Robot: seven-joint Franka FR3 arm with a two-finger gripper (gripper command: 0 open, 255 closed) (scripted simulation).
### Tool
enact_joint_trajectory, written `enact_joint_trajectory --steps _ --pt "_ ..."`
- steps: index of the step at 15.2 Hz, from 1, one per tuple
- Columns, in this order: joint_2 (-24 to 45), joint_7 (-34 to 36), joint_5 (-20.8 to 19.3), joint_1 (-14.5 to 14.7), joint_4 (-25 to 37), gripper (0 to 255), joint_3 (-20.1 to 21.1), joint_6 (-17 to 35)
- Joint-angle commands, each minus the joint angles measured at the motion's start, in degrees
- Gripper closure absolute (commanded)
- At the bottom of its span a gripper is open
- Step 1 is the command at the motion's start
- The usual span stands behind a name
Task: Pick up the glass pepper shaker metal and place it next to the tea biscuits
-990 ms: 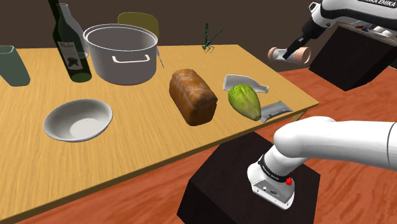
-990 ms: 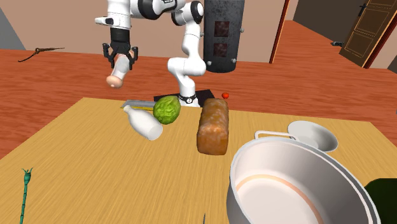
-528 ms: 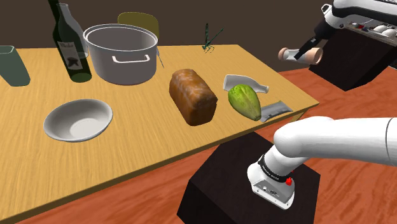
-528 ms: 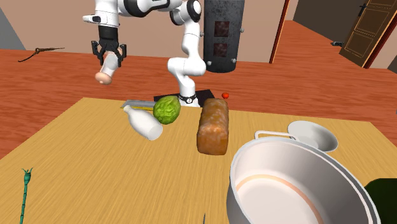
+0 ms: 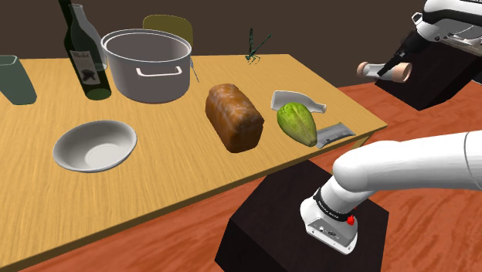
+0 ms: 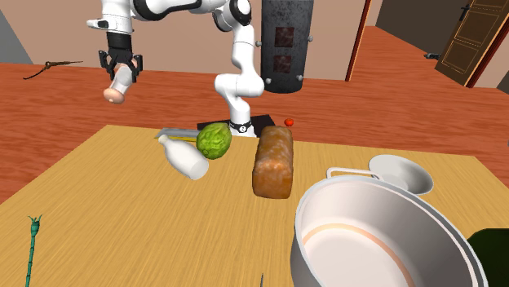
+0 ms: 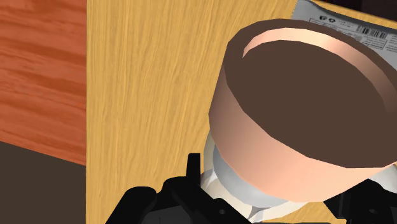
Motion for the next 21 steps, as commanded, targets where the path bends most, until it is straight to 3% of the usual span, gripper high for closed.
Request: enact_joint_trajectory --steps 1,5,6,21 --pt "2.1 -2.9 0.5 1.1 2.3 255 -3.5 0.4" --pt "7.2 -9.6 2.8 5.0 8.5 255 -12.2 0.6" --pt "9.6 -12.5 4.2 7.2 11.3 255 -16.5 0.5" --pt "9.6 -13.4 3.0 7.4 0.7 255 -20.3 11.7"
